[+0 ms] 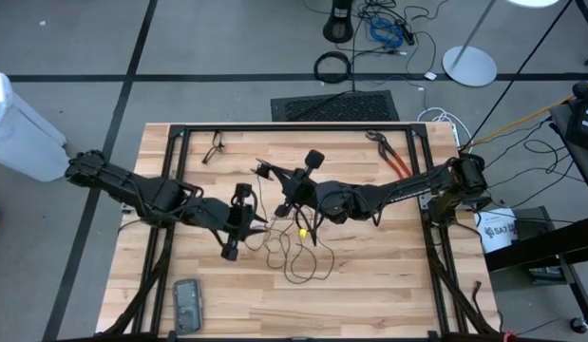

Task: Coil cords
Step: Coil the black wire onto the spool

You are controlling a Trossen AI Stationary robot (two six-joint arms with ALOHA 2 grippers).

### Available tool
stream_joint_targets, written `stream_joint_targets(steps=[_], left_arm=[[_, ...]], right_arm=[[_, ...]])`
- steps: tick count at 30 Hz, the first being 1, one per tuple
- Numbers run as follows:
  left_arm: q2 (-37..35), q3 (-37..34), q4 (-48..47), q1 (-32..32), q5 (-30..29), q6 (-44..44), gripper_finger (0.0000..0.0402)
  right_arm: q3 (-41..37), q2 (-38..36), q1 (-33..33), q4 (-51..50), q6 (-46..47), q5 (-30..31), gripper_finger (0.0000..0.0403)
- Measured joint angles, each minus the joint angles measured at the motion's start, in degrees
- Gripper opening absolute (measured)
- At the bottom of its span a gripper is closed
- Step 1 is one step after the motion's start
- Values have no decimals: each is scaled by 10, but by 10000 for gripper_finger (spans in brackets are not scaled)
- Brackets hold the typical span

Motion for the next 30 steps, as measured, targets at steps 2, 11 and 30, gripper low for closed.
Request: stream_joint_targets(steps=[2, 11, 30], left_arm=[[0, 0, -5, -14, -26, -3, 151], [0, 0, -12, -70, -164, -3, 227], [2, 0, 130, -81, -416, -93, 224]], right_arm=[[0, -10, 2, -19, 16, -1, 0], [0, -68, 11, -106, 77, -6, 0], [0, -120, 63, -105, 56, 12, 0]])
